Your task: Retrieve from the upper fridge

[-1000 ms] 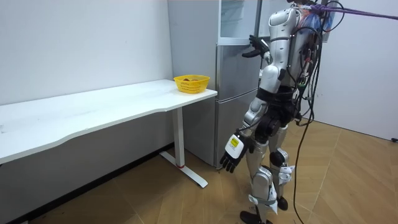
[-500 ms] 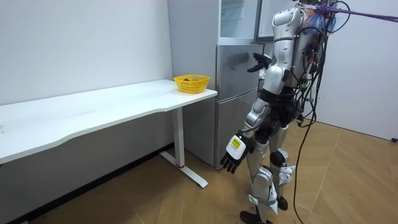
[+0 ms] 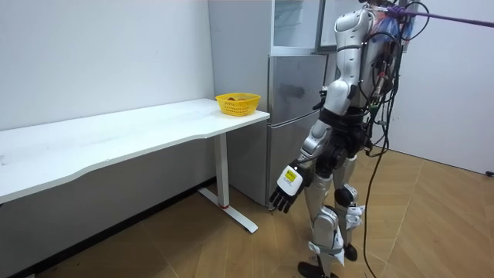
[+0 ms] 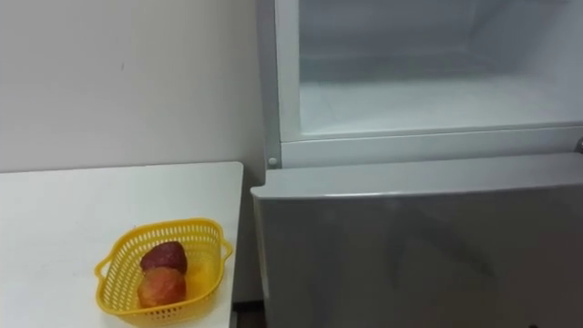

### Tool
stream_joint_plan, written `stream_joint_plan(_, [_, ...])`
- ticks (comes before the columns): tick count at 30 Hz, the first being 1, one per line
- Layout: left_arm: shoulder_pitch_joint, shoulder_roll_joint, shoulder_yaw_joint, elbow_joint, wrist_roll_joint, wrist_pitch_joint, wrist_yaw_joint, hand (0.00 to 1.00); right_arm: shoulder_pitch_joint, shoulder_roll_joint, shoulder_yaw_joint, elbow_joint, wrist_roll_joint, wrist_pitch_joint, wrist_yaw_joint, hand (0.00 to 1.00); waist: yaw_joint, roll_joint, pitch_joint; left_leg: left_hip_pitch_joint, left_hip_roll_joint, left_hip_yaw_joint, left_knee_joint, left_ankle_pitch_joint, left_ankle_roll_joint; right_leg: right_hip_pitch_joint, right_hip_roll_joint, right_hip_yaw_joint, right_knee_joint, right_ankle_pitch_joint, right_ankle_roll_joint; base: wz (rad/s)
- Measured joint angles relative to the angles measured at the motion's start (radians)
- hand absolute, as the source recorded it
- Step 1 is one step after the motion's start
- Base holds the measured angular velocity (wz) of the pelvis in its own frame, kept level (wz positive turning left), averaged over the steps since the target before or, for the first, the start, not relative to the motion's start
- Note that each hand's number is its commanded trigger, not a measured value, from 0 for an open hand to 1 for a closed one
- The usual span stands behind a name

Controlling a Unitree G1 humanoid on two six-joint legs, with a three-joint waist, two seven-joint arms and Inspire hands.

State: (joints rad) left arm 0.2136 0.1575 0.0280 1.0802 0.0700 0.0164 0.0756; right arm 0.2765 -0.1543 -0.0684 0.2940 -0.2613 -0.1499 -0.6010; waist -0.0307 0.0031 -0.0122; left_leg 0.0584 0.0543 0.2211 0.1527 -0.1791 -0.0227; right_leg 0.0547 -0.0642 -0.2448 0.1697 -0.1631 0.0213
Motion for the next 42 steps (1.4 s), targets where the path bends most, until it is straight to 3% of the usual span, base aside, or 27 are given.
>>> stream_joint_plan(4, [0.002,0.0,0.007,-0.008,-0.001,0.0,-0.001,0.0,-0.001,0.002,0.006,0.133,0.09,0.004,0.007,0.0,0.003,-0.012,0.0068,0.008,-0.002,-0.003,0.0,0.0,0.0,0.01,-0.002,-0.001,-0.004,-0.005,0.003,0.03])
stream_joint_plan(16, [0.014,-0.013,0.055,-0.04,0.005,0.007,-0.017,0.0,-0.053,0.003,-0.004,0.608,0.169,0.077,0.165,0.0,0.009,-0.014,0.0057,-0.003,-0.003,-0.004,0.001,0.0,0.0,-0.001,-0.004,-0.002,-0.003,-0.007,0.004,0.01])
stream_joint_plan(29, [0.017,-0.019,0.085,-0.031,0.009,0.023,-0.029,0.0,-0.138,0.007,-0.012,0.849,0.297,0.135,0.403,0.0,0.013,-0.014,0.0087,-0.005,-0.005,-0.007,0.002,0.0,0.001,-0.001,-0.006,-0.003,-0.003,-0.008,0.004,0.0])
stream_joint_plan(38, [0.012,-0.026,0.121,-0.02,0.011,0.03,-0.03,0.0,-0.177,0.009,-0.014,0.973,0.644,0.193,0.545,0.0,0.011,-0.019,0.0139,0.001,-0.006,-0.022,0.005,0.0,0.001,0.006,-0.005,-0.004,-0.008,-0.009,0.005,0.01])
stream_joint_plan(42, [0.013,-0.035,0.168,-0.024,0.011,0.053,-0.047,0.0,-0.169,0.014,-0.086,1.018,0.889,0.23,0.604,0.0,0.006,-0.02,0.0188,0.008,-0.009,-0.033,0.005,-0.001,0.001,0.029,-0.007,-0.018,-0.02,-0.013,0.008,0.1])
